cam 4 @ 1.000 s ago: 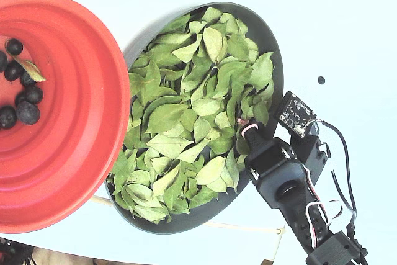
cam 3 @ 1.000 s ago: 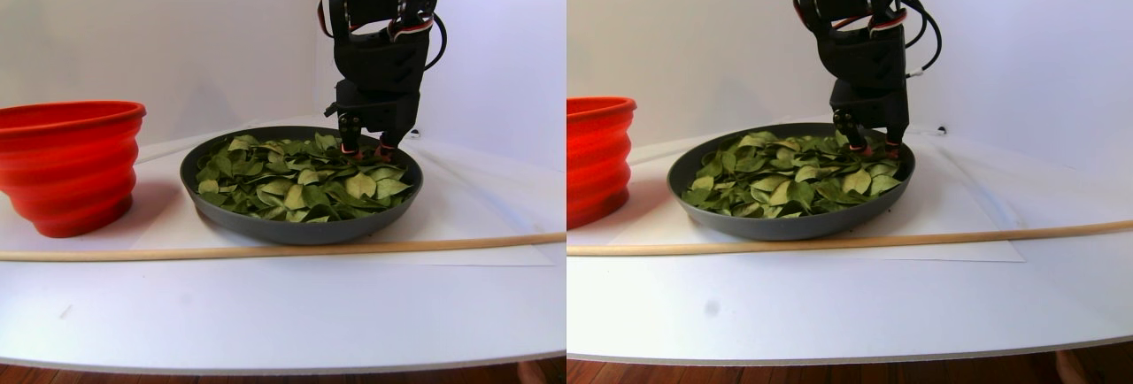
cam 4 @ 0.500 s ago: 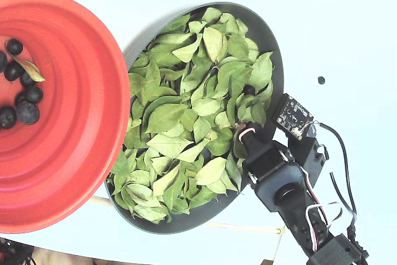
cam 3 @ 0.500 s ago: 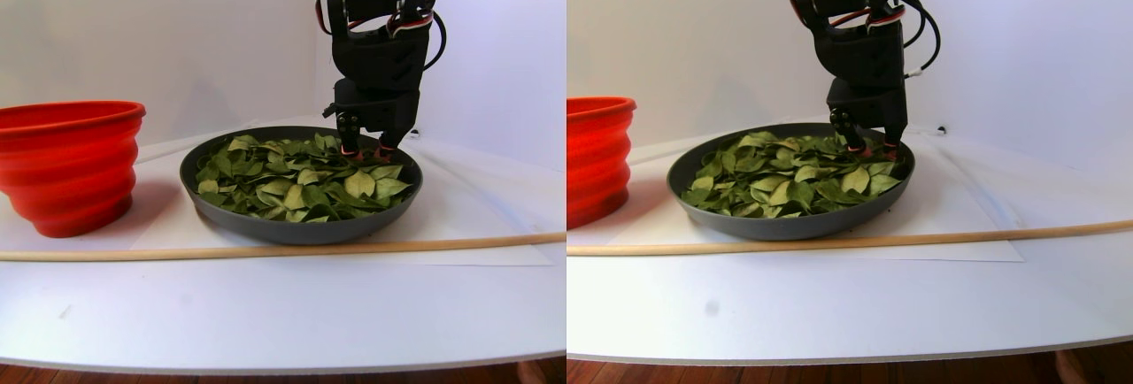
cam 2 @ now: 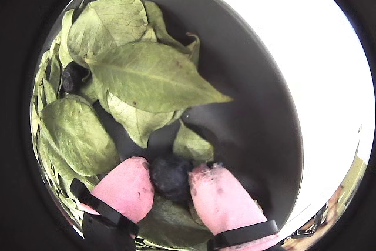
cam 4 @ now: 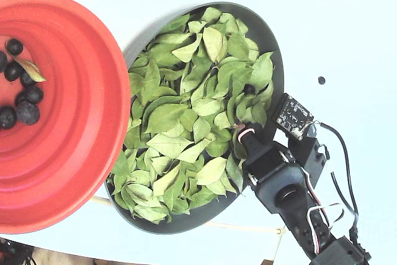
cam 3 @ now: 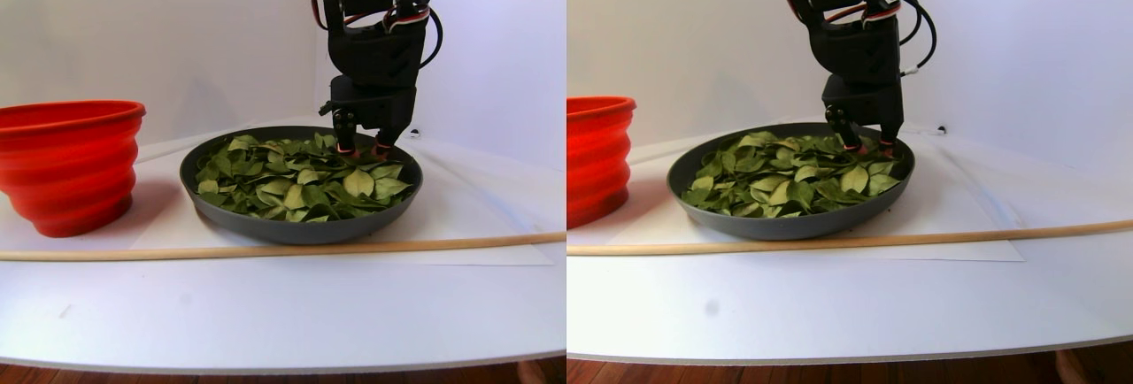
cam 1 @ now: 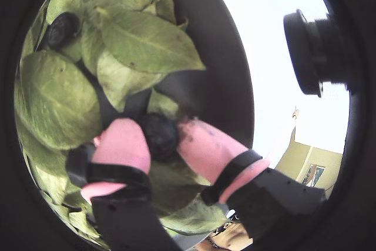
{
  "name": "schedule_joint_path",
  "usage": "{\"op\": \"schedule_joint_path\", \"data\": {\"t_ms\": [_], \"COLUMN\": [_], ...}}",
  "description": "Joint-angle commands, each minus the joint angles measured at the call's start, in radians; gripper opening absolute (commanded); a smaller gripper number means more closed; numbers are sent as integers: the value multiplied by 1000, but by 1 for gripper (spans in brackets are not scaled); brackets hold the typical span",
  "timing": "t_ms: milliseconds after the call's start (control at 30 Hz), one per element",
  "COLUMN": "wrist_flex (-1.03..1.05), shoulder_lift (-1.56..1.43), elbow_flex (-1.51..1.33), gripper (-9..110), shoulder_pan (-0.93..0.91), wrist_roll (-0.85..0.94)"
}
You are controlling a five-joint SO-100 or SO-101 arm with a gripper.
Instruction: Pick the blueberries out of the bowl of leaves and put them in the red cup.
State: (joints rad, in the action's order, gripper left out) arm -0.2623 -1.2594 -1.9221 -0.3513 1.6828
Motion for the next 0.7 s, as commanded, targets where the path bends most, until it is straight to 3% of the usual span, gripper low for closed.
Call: {"op": "schedule_joint_path", "data": {"t_ms": [0,667], "wrist_flex": [2,74], "shoulder_lift": [-141,-290], "elbow_flex": [-3,-72], "gripper": [11,10], "shoulder_pan": [3,41], "wrist_roll": [-8,-21]}}
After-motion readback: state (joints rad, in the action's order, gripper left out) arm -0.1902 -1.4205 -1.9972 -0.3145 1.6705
